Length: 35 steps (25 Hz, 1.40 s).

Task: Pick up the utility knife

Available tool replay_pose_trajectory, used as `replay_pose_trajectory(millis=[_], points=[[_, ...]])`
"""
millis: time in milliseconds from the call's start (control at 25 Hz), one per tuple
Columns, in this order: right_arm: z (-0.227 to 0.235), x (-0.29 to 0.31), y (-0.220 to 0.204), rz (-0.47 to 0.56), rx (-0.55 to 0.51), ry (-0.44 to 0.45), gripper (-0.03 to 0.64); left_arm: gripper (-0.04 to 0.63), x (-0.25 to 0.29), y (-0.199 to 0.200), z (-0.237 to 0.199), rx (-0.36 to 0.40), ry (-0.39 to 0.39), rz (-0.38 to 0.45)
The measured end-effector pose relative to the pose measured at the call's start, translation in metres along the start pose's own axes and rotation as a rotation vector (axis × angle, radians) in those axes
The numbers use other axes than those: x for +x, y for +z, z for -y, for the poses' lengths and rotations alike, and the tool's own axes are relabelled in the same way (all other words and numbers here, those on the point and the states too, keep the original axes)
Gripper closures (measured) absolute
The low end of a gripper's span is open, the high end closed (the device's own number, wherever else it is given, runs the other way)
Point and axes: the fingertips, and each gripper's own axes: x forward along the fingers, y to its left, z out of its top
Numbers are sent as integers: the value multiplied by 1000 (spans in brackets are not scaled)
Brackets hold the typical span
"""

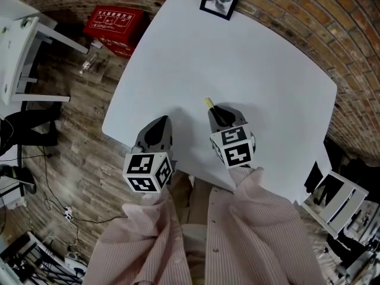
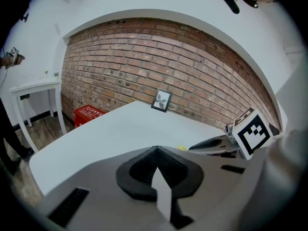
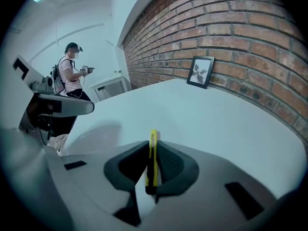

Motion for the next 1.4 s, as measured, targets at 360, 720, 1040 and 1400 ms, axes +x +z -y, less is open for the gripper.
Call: replay_pose_trajectory(millis=[360, 720, 1040, 1400], points=[[-1, -20, 22, 142, 28, 31, 566, 601, -5, 13, 7, 50, -20, 53], [-2, -51, 54, 323, 57, 80, 566, 601, -17, 37, 13, 76, -30, 119], [4, -88, 81, 476, 84, 103, 566, 601, -31, 63, 20, 91, -45, 180], [12, -125, 102, 612, 114, 93, 566, 601, -50, 88, 21, 116, -43, 253]])
